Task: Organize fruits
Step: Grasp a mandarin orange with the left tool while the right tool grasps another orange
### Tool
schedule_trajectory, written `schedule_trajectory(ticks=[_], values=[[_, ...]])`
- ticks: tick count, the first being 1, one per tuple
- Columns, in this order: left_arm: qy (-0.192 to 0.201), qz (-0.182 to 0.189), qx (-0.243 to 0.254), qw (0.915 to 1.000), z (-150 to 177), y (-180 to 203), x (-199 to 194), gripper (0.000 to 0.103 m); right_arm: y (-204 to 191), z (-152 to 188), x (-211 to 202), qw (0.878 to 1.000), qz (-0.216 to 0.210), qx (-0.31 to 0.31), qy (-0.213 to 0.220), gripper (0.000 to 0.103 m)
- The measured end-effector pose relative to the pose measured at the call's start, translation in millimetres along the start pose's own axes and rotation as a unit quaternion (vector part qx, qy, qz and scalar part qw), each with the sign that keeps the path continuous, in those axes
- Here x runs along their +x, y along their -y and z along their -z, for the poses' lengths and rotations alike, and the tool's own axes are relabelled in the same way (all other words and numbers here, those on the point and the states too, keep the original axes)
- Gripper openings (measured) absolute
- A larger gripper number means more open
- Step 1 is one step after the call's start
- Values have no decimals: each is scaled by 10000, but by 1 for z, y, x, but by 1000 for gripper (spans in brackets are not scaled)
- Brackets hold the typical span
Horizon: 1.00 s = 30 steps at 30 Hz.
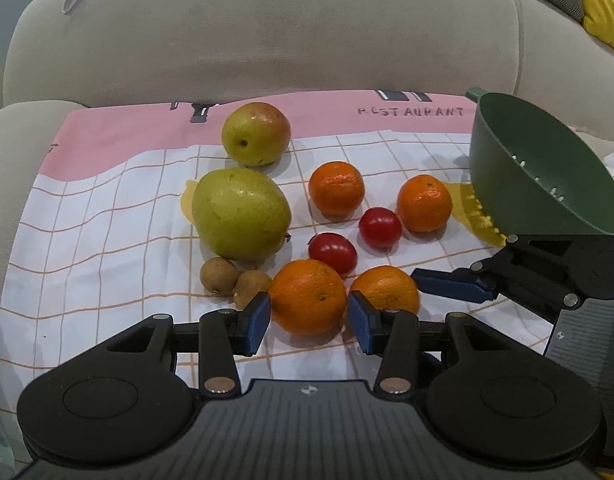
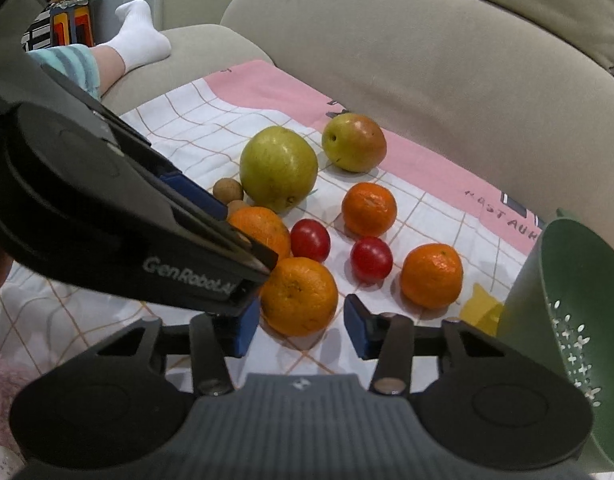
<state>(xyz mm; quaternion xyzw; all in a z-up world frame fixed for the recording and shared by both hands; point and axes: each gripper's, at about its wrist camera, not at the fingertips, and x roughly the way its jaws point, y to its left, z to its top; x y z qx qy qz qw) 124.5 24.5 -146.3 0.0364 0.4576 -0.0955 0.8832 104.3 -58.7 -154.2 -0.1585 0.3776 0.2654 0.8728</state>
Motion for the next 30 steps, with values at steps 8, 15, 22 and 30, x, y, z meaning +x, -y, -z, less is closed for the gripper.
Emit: schedule_trajectory(ticks=[8,15,22,30], values=[[44,-16,-9,10000,1,0,2,53,0,0,8,10000,-5,78,21,42],[82,-184,193,9996,-1,9,6,55,13,9,-4,9991,337,151,-195,42],[170,-535,769,9955,-2,27,14,56,26,18,-10,9981,445,345,-229,42],[189,-777,1221,9893,3,36,21,55,25,21,-13,9983,450,348,-131,42]])
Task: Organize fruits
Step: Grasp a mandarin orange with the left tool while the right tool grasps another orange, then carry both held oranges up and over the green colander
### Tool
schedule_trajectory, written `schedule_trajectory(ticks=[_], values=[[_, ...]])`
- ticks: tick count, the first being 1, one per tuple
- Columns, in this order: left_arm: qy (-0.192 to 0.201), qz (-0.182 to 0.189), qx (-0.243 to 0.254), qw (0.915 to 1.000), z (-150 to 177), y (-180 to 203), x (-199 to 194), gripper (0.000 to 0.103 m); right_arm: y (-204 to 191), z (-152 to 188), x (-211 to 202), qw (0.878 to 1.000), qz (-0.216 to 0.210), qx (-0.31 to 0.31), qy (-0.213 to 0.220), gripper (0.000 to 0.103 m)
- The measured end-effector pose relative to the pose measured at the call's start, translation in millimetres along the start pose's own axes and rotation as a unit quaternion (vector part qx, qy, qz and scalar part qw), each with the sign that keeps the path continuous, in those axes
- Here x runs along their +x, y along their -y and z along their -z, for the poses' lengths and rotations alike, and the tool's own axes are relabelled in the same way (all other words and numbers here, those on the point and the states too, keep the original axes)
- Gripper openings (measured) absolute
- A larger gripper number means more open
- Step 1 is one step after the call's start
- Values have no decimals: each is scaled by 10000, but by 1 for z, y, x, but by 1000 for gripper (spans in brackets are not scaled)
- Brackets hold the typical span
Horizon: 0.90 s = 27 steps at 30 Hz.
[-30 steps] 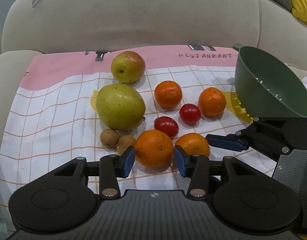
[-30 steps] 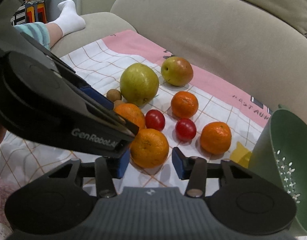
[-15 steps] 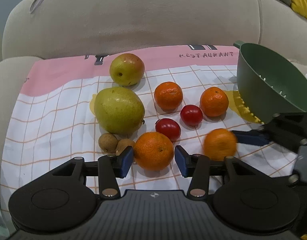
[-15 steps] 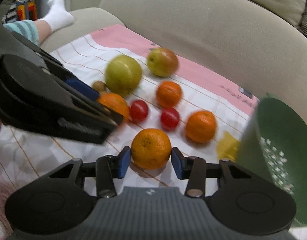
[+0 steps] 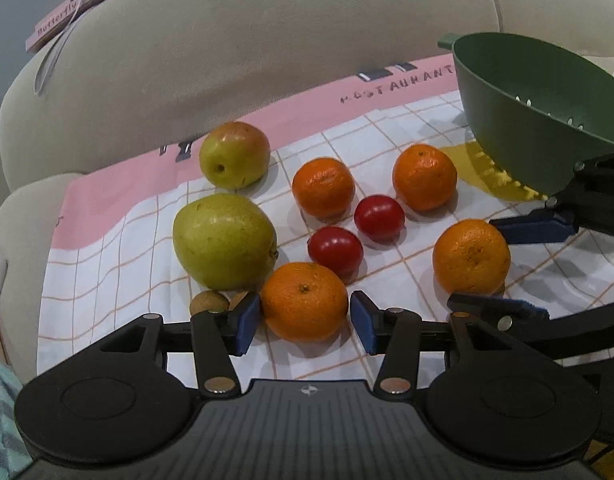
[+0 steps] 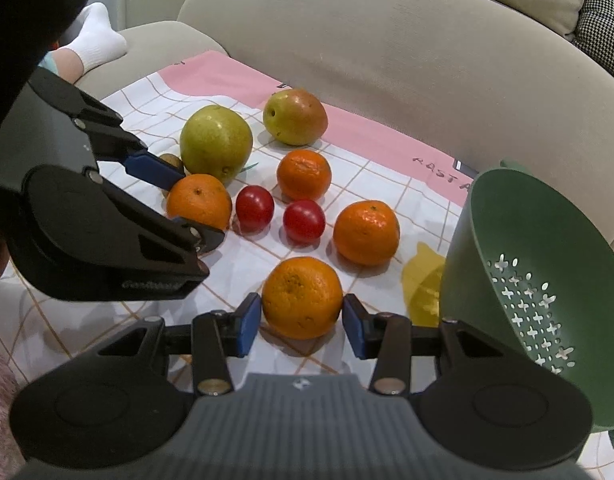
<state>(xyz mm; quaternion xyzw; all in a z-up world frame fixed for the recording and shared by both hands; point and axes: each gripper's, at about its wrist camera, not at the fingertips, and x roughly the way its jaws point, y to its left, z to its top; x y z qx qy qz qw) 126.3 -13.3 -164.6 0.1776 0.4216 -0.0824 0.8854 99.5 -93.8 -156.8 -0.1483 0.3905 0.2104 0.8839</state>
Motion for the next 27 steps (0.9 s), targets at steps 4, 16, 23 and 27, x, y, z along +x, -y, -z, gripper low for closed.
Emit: schedule_trajectory(ticks=[4,16,23,27], values=[[54,16,-95,9999,0,1,-1,53,2,-1,-3,10000,-12,87,15,42],[227,603,-783,9948,1,-3,-36,53,19,-2,-37,9968,-216,763,106,41],[413,1110,-1144,9864,-12,3,-69,52,28,4,-78,9949,-143,941,340,41],[609,1333,-1007,9841,-28,17,-88,52,37,9,-104,9938,59,971,537,41]])
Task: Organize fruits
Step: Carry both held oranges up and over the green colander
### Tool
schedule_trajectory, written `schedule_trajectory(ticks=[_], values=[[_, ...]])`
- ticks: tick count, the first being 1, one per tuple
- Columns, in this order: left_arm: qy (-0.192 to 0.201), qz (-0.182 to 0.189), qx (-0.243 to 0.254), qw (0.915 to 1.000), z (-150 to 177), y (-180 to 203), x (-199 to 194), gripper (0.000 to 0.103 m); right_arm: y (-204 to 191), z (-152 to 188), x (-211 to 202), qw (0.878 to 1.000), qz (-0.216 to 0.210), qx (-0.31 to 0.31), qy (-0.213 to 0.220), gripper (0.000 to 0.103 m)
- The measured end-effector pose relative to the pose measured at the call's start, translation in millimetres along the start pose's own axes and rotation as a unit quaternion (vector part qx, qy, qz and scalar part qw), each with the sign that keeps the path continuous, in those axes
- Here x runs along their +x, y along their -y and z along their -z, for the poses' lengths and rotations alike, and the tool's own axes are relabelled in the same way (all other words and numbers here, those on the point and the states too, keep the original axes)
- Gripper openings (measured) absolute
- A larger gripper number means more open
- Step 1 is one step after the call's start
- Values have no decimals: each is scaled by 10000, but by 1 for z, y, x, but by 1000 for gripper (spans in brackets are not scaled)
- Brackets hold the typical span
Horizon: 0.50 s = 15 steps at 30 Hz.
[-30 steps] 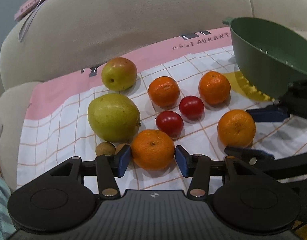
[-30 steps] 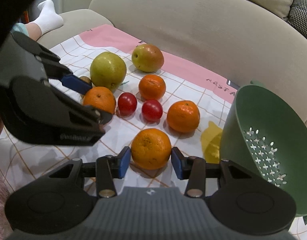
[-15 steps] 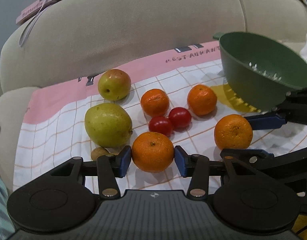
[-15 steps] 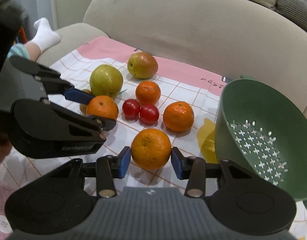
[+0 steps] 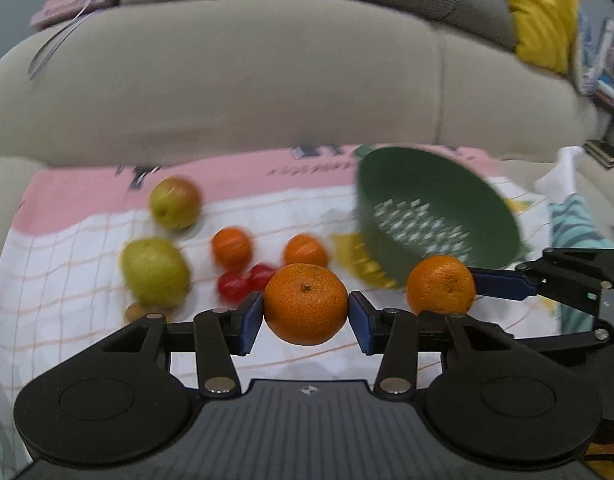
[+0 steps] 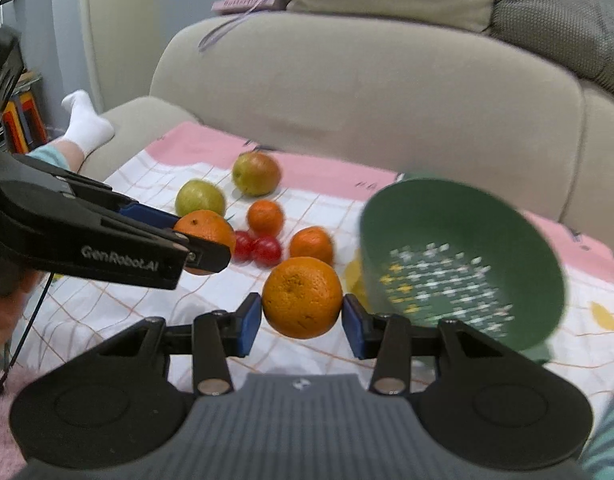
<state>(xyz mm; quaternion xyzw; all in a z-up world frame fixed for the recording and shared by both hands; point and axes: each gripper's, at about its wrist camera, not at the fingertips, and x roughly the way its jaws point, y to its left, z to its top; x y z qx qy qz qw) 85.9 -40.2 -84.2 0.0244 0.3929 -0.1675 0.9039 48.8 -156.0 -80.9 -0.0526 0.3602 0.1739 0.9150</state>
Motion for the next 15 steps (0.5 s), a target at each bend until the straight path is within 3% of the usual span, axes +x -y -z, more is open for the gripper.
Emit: schedule_trajectory(ticks=[8,15], values=[[-6,358,579,9977,-39,58,6,52,42,-16,-36,9986,443,68,273,41],[-387,555,1248,9899,-62,105,38,52,81,-31,-12,9957,771,-399,-330,41]])
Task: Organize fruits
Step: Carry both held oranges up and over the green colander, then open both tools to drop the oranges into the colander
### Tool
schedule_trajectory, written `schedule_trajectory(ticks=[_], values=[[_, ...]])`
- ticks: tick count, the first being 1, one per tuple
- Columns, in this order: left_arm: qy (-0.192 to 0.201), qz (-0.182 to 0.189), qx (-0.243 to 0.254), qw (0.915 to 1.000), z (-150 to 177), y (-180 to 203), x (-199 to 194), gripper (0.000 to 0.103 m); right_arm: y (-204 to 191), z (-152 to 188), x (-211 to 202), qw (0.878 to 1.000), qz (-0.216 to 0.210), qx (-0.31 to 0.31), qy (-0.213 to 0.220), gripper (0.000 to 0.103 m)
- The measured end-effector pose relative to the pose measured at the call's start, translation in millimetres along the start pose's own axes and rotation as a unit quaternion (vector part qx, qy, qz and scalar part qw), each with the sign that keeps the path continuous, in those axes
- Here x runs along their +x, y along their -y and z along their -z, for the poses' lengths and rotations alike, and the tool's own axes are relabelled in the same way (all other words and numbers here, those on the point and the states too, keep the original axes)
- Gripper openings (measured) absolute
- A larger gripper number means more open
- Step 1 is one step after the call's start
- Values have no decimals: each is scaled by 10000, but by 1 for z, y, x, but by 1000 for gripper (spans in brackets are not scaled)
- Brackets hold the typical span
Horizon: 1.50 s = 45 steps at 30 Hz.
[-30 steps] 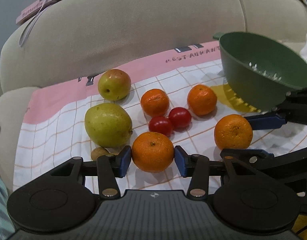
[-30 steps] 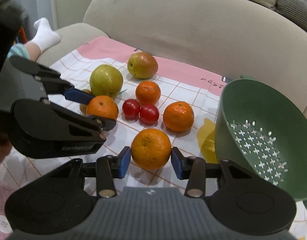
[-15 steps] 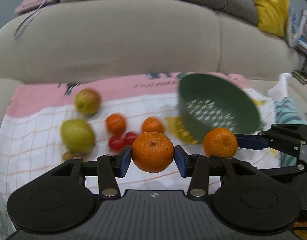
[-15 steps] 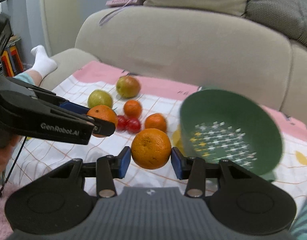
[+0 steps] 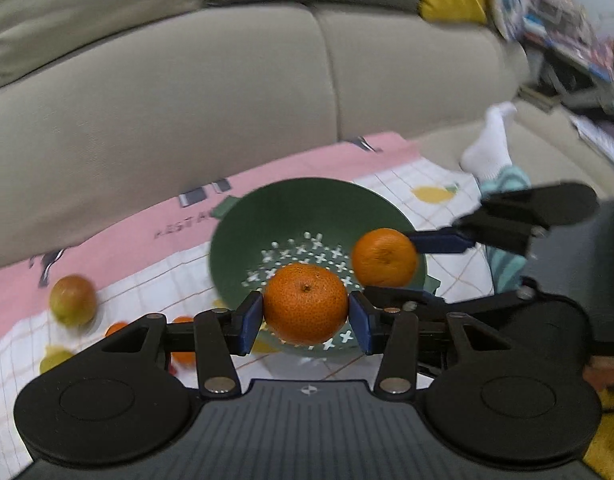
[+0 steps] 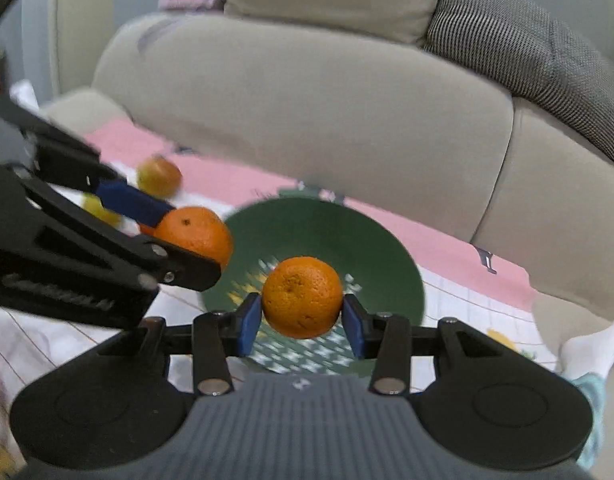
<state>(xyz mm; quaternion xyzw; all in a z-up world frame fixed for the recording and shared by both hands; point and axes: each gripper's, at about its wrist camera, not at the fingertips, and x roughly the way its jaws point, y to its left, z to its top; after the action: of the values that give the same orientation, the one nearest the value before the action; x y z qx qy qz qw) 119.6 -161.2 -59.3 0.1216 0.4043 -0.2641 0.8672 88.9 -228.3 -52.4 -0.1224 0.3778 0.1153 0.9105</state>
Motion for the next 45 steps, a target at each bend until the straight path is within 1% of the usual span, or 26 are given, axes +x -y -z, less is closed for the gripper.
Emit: schedule_trajectory(ticks=[4,6,10,12,16,18,21,25,28,30,35,38,40,45], values=[[-334,16,294,9990,-10,8,25,52,15,-2,26,9985,-117,-279,-453,41],[-467,53,362,9982,-11,9,35,52,20,0,36,9970,-191,-359,-664,41],[-783,112,404,9960,-10,7,52,52,24,4,63,9929,-343,-409,-1063,41],[-933,136,386,9948,-8,6,57,52,23,7,69,9907,-423,-418,-1226,41],[-1153,165,538,9917,0,7,56,52,20,10,67,9865,-626,-361,-1471,41],[-1291,281,578,9895,5,7,54,52,18,11,63,9825,-789,-292,-1660,41],[-1534,436,628,9852,16,10,50,53,8,13,52,9770,-894,-458,-1883,41],[-1762,570,902,9786,31,21,42,53,-6,22,39,9692,-1014,-692,-2136,41],[-1901,691,1042,9738,36,25,40,53,-14,28,32,9626,-1180,-818,-2297,41],[-1964,694,1126,9716,37,26,43,53,-17,29,33,9591,-1250,-901,-2374,41],[-2071,593,1010,9713,28,20,54,53,-13,24,48,9547,-1304,-885,-2525,42],[-2110,527,958,9714,27,19,57,53,-11,22,51,9557,-1248,-855,-2523,41],[-2161,528,905,9707,26,19,60,53,-10,22,53,9560,-1216,-879,-2522,38],[-2205,411,928,9701,28,21,67,53,-12,24,58,9559,-1164,-943,-2525,38]])
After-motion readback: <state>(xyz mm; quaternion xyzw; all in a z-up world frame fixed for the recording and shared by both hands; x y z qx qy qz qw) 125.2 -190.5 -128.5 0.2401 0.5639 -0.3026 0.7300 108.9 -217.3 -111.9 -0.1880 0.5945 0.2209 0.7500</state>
